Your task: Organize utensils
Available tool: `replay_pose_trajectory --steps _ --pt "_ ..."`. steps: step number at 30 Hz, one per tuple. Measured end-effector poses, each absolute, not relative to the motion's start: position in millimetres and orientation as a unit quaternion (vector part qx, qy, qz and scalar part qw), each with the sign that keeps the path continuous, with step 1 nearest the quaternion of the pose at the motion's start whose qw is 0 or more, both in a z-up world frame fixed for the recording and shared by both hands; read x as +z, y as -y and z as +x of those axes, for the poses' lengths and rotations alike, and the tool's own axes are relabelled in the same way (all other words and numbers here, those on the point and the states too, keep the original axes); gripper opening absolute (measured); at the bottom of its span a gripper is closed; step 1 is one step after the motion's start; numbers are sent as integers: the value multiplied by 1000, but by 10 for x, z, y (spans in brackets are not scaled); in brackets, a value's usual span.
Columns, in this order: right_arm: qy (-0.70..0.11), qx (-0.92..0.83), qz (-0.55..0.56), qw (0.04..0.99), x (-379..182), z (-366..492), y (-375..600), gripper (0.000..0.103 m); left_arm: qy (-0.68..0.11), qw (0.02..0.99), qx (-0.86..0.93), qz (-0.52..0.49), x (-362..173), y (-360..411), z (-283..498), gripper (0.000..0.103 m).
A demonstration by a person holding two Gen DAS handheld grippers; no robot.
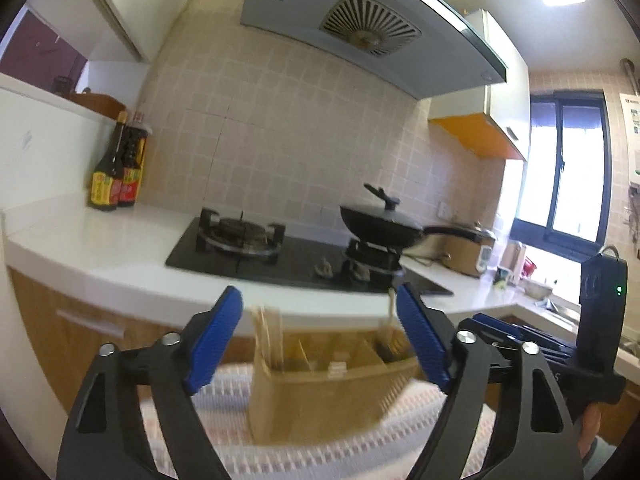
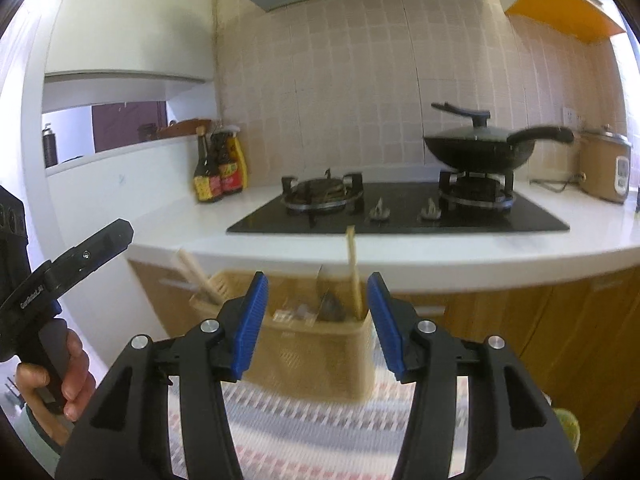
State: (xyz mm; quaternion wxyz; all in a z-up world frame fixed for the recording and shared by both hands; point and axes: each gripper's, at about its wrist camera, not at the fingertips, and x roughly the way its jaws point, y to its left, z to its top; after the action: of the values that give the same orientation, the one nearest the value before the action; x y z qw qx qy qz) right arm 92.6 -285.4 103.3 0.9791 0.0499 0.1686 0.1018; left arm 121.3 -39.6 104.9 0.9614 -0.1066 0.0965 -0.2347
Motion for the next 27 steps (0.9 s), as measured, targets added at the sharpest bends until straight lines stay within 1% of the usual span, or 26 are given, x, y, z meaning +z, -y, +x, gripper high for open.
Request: replay_pose_trajectory --steps 1,5,10,14,17,19,21,22,23,26,27 --pt "-173 100 51 979 991 844 2827 48 -102 961 -234 -105 1022 401 1153 82" --pt "-188 84 51 977 812 585 2753 59 -128 959 -230 -104 856 432 917 84" --pt "-212 57 60 974 539 337 2756 64 -163 958 -216 -95 528 507 687 84" --pt "-220 34 74 972 307 171 2794 66 -177 961 -200 -76 299 581 546 84" --pt "-215 20 73 974 188 68 2793 66 -178 965 -181 -63 152 632 442 84" --pt "-213 10 71 974 123 23 2788 67 -175 968 -172 -55 66 658 371 86" --pt "-215 13 72 974 49 -10 2782 69 -167 972 -159 -46 2 672 316 87" --pt "-217 19 75 973 18 -18 2781 72 -160 975 -151 -41 -35 675 289 88" --pt "-220 21 77 972 -6 -11 2784 73 -153 977 -143 -38 -58 679 275 88" --pt "-219 6 74 973 -65 -19 2777 74 -139 980 -132 -44 -57 636 244 89" --pt "-212 4 72 975 -49 -41 2774 74 -132 982 -129 -47 -46 624 229 92"
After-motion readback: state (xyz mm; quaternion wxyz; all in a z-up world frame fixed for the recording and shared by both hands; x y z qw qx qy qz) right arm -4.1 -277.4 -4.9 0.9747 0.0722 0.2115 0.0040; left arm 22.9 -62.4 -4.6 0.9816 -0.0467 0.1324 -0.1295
